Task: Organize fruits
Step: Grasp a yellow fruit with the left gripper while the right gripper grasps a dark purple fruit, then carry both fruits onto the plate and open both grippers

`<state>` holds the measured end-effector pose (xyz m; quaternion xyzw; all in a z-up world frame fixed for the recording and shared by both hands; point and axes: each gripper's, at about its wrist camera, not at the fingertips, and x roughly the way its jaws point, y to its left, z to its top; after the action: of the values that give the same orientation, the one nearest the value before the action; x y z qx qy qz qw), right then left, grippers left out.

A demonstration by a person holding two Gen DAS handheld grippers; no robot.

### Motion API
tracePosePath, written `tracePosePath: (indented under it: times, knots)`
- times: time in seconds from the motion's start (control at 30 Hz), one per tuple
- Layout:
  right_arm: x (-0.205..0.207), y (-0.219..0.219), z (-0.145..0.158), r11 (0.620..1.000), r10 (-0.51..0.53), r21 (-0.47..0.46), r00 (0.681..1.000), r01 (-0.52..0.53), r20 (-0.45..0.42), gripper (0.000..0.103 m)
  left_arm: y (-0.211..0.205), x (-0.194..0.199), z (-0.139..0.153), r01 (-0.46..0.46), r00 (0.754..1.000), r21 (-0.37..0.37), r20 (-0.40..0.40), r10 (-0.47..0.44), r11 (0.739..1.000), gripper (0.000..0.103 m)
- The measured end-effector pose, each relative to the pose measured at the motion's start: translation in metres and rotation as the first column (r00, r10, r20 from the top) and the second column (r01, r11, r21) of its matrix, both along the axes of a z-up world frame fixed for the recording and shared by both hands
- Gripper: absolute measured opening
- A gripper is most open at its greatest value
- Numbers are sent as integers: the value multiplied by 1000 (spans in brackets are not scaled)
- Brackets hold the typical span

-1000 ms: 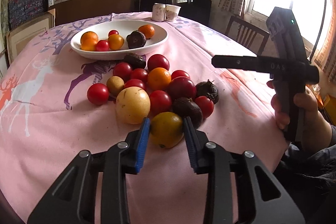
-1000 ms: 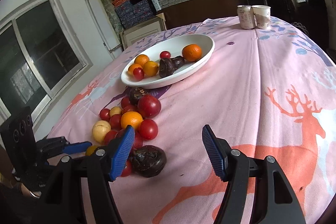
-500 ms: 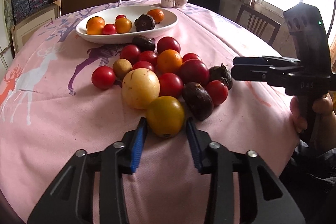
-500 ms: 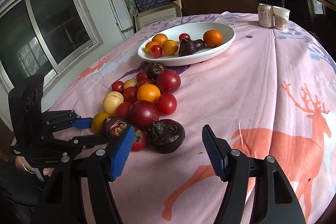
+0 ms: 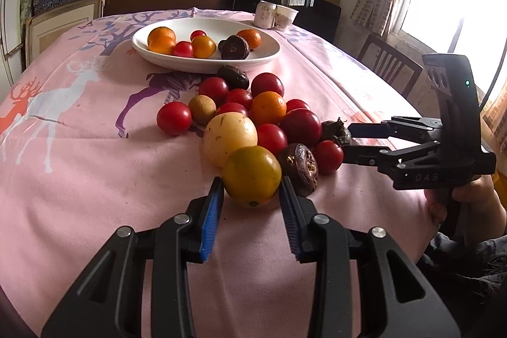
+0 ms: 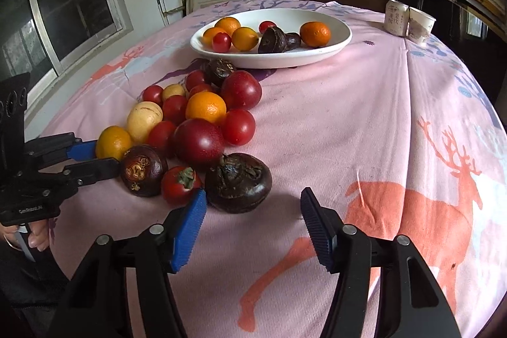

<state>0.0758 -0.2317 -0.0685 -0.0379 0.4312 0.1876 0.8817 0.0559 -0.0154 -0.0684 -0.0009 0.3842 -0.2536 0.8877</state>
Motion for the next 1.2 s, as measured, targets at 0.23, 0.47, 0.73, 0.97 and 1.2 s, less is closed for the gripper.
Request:
tracePosePath:
  times: [0.23, 0.47, 0.73, 0.97, 1.2]
  knots:
    - [4, 21, 1, 996, 24, -83, 999, -22, 21, 47, 9, 3, 0, -26, 1000, -43, -17, 25, 999, 35]
    - [0, -10, 7, 994, -45, 101, 999, 42, 25, 46, 11, 0, 2, -37, 999, -56, -4, 37, 998, 35]
    - [-4, -40, 32, 969, -95, 234, 994, 80, 53, 46, 20, 1, 33, -39, 997, -98, 57, 45, 994, 35]
    - [37, -44, 74, 956, -118, 283, 987, 83, 111, 46, 12, 50, 70, -39, 994, -66, 99, 46, 997, 35]
    - [134, -36, 81, 942, -166, 303, 985, 143, 53, 47, -10, 146, 80, -53, 994, -18, 90, 55, 998, 35]
